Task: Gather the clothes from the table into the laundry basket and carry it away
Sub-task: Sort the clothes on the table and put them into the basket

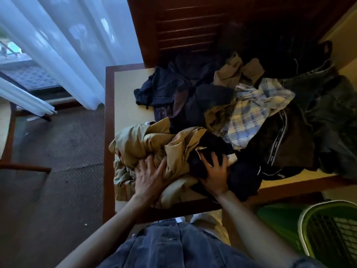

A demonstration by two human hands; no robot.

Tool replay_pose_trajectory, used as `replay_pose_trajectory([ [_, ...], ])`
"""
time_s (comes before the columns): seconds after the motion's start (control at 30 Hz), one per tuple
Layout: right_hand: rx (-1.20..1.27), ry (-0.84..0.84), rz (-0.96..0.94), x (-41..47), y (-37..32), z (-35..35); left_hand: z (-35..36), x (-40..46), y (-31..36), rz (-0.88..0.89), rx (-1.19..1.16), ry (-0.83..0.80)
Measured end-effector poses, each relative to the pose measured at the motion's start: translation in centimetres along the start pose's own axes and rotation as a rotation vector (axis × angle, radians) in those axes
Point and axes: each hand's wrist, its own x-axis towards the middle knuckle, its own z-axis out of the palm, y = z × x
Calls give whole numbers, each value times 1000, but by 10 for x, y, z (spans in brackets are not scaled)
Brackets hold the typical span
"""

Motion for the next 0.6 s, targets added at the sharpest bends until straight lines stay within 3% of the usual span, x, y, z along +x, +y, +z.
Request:
replay_pose_trajectory([
  [0.07, -17, 41, -25, 7, 3, 0, 0, 6, -2, 9, -15, 3],
  [0.27, 2, -140, 32, 28, 3, -43, -33, 32, -2, 39, -151, -73],
  [0.33, 200, -162, 142, 32, 5, -69, -55, 38, -5, 13, -238, -106],
  [0.43, 587, -93, 425, 25, 11, -110, -89, 36, -7, 15, -399, -31],
  [0.6, 844, -16, 554, -2, 17, -148, -151, 22, 32, 37, -652, 113],
])
